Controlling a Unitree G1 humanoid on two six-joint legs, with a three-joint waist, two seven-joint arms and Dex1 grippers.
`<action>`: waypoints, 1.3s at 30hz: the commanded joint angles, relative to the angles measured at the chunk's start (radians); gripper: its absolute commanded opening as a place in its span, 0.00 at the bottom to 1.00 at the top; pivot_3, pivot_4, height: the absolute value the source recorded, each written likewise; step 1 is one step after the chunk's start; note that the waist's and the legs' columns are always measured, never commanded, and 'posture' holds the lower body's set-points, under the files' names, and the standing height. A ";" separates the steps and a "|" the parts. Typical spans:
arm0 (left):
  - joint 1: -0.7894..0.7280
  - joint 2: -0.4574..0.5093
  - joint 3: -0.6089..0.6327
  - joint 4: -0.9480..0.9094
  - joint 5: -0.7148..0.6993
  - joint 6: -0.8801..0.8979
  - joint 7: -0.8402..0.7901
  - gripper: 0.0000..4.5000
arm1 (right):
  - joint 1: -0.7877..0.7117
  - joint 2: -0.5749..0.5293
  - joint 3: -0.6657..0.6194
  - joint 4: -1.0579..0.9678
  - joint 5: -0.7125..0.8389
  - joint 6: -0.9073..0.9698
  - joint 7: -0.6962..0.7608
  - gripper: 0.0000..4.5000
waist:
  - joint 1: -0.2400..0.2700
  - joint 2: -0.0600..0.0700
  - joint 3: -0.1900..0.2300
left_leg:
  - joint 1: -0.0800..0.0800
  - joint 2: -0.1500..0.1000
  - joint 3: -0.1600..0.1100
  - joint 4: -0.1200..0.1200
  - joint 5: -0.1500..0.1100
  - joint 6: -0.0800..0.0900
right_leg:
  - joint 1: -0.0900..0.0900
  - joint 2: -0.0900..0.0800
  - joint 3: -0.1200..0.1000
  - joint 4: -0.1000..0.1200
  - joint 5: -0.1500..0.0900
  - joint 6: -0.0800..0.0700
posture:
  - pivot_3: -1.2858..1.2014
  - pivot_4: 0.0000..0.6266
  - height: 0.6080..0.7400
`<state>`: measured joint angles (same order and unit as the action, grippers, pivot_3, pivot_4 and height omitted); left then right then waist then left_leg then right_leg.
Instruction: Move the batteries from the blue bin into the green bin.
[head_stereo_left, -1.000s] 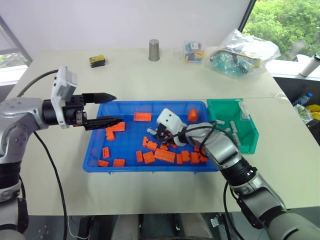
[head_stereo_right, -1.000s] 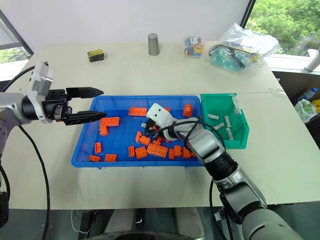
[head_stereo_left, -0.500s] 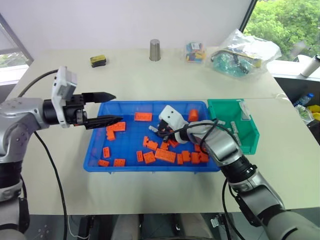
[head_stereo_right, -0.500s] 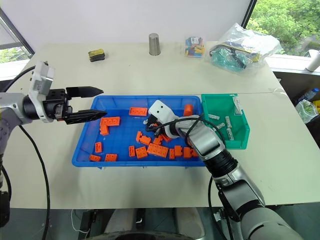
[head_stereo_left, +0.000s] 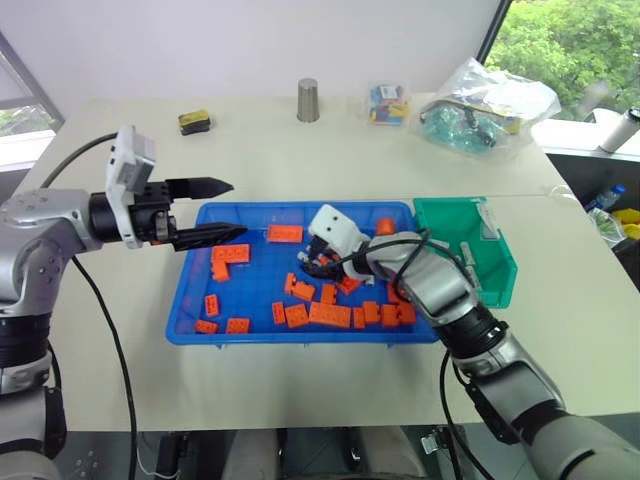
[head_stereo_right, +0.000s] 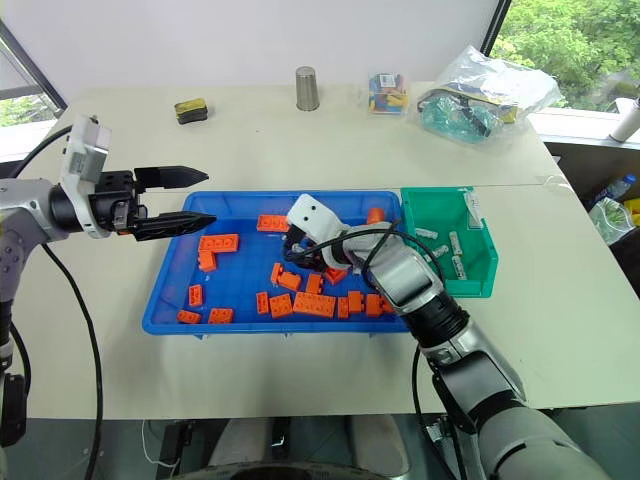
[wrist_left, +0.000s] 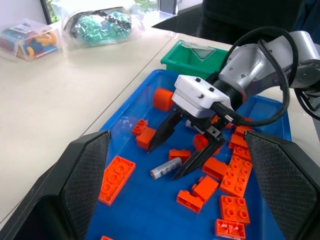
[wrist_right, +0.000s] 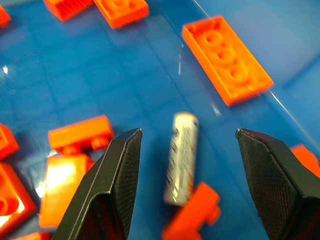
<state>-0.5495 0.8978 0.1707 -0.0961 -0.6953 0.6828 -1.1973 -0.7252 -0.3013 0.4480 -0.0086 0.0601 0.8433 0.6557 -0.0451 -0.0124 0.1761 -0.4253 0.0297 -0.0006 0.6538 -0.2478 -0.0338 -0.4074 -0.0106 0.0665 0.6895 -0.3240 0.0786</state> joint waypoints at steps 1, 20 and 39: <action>0.002 0.011 0.024 -0.023 -0.004 -0.017 -0.003 1.00 | -0.010 0.005 0.007 0.007 -0.009 -0.030 0.014 0.63 | 0.000 0.000 0.000 | 0.000 0.000 0.000 0.000 0.000 0.000 | 0.000 0.000 0.000 0.000 0.000 0.000 | 0.52 0.24 1.00; 0.037 0.018 0.016 -0.160 -0.114 0.059 -0.041 1.00 | -0.057 -0.012 -0.556 -0.248 0.304 0.391 -0.016 0.02 | 0.007 0.000 0.000 | 0.000 0.000 -0.001 0.000 0.000 0.000 | 0.001 -0.001 0.000 0.000 0.000 0.000 | 0.52 0.24 1.00; -0.025 -0.046 -0.120 -0.117 -0.062 0.010 -0.111 1.00 | 0.255 -0.360 -0.829 -0.419 0.363 0.485 -0.095 0.80 | 0.000 -0.001 -0.001 | 0.002 0.000 0.000 -0.001 0.000 0.000 | 0.003 0.002 0.002 -0.002 0.000 0.000 | 0.52 0.24 1.00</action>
<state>-0.5549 0.8509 0.0484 -0.2077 -0.7618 0.7092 -1.3035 -0.4422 -0.6404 -0.3788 -0.3893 0.4099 1.3650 0.5658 -0.0447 -0.0130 0.1756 -0.4234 0.0295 -0.0001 0.6528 -0.2478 -0.0337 -0.4048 -0.0093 0.0687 0.6879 -0.3239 0.0784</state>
